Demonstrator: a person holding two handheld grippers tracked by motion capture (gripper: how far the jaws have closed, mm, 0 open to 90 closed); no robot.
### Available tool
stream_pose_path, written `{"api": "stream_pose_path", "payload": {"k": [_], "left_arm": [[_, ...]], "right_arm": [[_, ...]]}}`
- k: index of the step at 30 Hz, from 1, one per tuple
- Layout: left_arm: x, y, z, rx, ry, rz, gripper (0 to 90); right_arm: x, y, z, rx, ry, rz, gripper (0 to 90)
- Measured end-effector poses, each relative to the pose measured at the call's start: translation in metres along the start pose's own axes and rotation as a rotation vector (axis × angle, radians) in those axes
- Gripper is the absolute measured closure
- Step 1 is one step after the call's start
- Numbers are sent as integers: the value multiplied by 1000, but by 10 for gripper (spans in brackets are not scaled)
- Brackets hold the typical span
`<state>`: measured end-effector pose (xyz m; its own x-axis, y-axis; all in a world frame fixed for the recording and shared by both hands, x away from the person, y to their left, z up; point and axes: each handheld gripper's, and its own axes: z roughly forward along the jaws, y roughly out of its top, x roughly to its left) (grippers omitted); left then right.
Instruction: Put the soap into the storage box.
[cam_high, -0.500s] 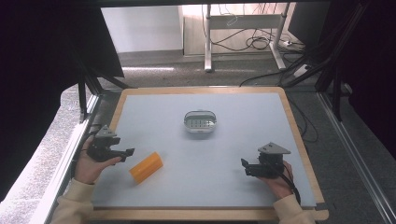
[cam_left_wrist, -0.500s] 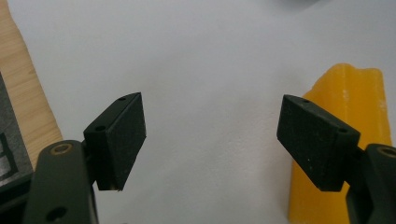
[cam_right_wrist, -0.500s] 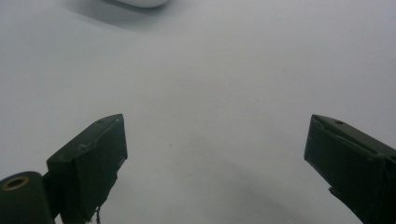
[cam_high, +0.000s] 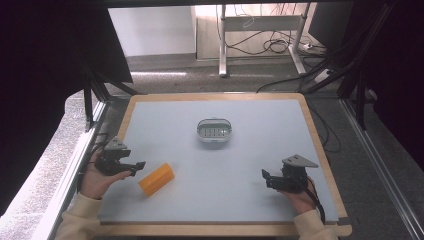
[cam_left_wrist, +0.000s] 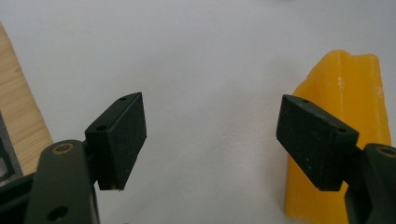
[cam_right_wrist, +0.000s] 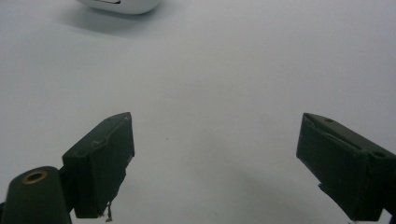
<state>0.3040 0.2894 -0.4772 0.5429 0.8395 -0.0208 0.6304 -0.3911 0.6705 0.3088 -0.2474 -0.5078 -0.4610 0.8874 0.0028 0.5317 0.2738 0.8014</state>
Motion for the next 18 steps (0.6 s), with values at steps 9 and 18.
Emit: {"api": "stream_pose_path", "payload": {"k": [9, 18], "left_arm": [[-1, 0, -1, 6, -5, -4, 242], [-2, 8, -15, -29, -19, -4, 252]], "right_arm": [[2, 0, 2, 0, -22, -62, 139], [4, -1, -2, -6, -42, -93, 144]]}}
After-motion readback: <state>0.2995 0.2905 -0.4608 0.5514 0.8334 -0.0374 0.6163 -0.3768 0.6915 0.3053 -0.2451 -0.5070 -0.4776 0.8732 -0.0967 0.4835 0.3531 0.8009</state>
